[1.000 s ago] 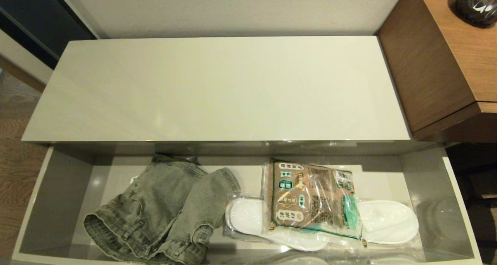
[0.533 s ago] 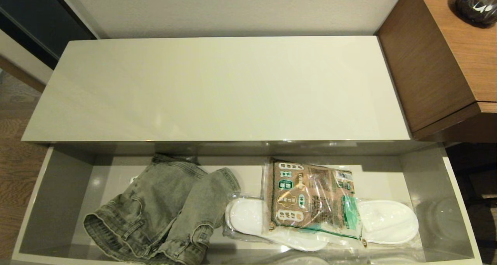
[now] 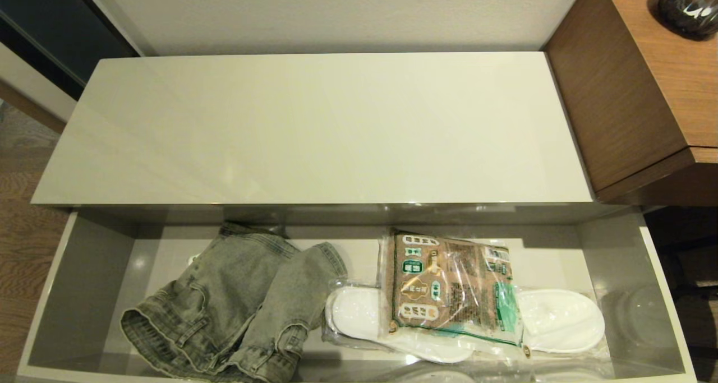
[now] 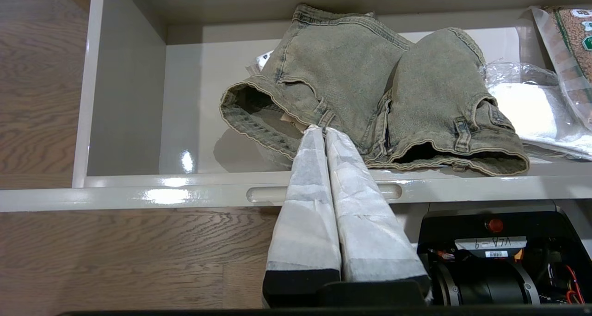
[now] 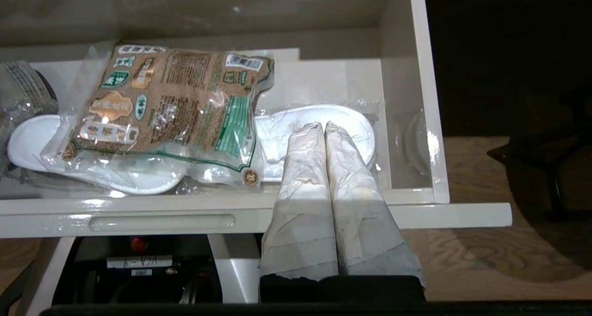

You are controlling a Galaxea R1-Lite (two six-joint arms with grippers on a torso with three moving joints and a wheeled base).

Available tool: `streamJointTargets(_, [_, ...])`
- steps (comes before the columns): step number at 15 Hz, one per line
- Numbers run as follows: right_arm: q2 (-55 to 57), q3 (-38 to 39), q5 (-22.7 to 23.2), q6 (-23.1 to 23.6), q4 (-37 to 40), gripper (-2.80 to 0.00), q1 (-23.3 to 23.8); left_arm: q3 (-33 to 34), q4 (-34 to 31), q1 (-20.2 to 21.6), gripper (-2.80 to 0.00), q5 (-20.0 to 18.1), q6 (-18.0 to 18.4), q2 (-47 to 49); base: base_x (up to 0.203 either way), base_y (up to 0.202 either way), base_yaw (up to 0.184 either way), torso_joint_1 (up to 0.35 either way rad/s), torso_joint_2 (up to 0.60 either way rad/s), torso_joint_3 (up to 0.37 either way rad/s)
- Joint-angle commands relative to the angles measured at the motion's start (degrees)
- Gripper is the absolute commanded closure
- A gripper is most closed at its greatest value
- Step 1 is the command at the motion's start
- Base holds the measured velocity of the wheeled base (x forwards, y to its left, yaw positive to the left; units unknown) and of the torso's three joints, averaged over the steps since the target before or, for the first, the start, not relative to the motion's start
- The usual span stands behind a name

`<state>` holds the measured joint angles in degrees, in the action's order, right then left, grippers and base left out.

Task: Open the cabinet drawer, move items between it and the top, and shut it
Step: Take out the shorts from the drawer

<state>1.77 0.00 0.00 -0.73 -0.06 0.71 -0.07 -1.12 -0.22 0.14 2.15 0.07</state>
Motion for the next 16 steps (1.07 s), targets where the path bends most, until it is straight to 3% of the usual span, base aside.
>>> streamJointTargets(1, [-2.03,0.26,0.0,0.03,0.06,0.0,-0.09,0.07,-0.02,-0.04,0.0,0.04,0.05,0.01,0.0,0.0,0.0,0.0,0.0,0.0])
streamJointTargets(14, [-1.86,0.18,0.0,0.03,0.15,0.0,-0.18,0.07,-0.02,0.04,0.0,0.04,0.06,0.01,0.0,0.0,0.0,0.0,0.0,0.0])
streamJointTargets(16, [-1.86,0.18,0.0,0.03,0.15,0.0,-0.18,0.03,-0.28,0.03,0.0,-0.44,1.83,0.01,0.0,0.0,0.0,0.0,0.0,0.0])
